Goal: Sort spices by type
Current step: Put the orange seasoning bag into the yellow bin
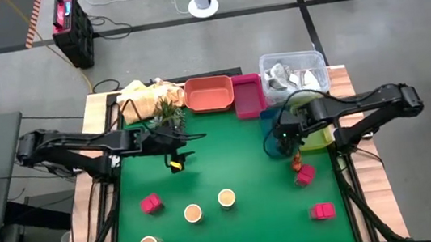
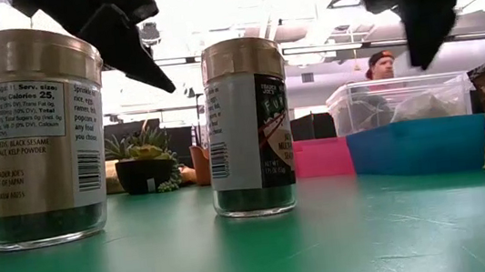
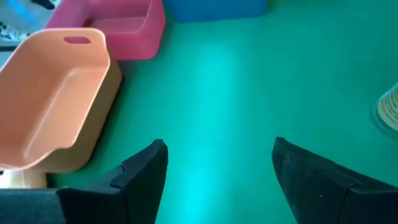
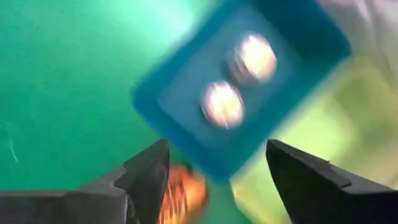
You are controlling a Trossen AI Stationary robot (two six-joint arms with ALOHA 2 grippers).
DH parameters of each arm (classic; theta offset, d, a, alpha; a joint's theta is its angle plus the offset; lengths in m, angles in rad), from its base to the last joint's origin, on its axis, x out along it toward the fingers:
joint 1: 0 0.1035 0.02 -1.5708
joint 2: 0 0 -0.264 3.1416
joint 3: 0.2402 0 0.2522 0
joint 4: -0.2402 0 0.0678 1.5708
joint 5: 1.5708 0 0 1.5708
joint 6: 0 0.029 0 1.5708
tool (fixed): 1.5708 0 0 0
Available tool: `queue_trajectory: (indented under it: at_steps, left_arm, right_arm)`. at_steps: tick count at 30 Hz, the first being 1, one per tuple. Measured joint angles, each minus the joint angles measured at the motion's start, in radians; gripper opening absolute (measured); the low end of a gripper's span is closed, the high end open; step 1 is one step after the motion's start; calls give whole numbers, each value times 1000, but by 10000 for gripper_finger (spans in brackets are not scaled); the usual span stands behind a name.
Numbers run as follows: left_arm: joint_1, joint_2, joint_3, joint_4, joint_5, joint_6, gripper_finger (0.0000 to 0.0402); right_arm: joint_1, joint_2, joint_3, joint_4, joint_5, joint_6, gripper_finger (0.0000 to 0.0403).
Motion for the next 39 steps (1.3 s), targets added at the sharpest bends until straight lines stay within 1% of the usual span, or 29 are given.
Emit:
queue_trajectory:
  at_steps: [2, 3, 6, 11, 16, 21, 23, 26, 35, 37, 39]
  left_arm:
    - [-4, -3, 0, -10, 0, 2, 274]
    - [-4, -3, 0, -10, 0, 4, 274]
    - [-4, -3, 0, -11, 0, 18, 274]
    - [-4, -3, 0, -13, 0, 50, 274]
    - [-4, -3, 0, -15, 0, 69, 274]
    - [-4, -3, 0, -14, 0, 69, 274]
    - [-4, -3, 0, -14, 0, 69, 274]
    - [-4, -3, 0, -14, 0, 68, 274]
    - [-4, -3, 0, -14, 0, 67, 274]
    - [-4, -3, 0, -14, 0, 69, 274]
    - [-4, -3, 0, -14, 0, 69, 274]
  right_arm:
    - [36, 23, 39, -118, -14, 133, 296]
    - [52, 34, 51, -157, -38, 188, 296]
    - [97, 61, 67, -197, -129, 295, 297]
    - [158, 79, 62, -194, -200, 390, 297]
    - [192, 78, 26, -187, -204, 449, 290]
    - [203, 78, -34, -125, -205, 458, 267]
    - [202, 78, -58, -89, -211, 444, 251]
    - [194, 78, -90, -44, -215, 424, 215]
    - [186, 77, -109, -32, -220, 373, 64]
    - [187, 77, -105, -28, -221, 354, 37]
    - [191, 77, -89, -26, -220, 328, 19]
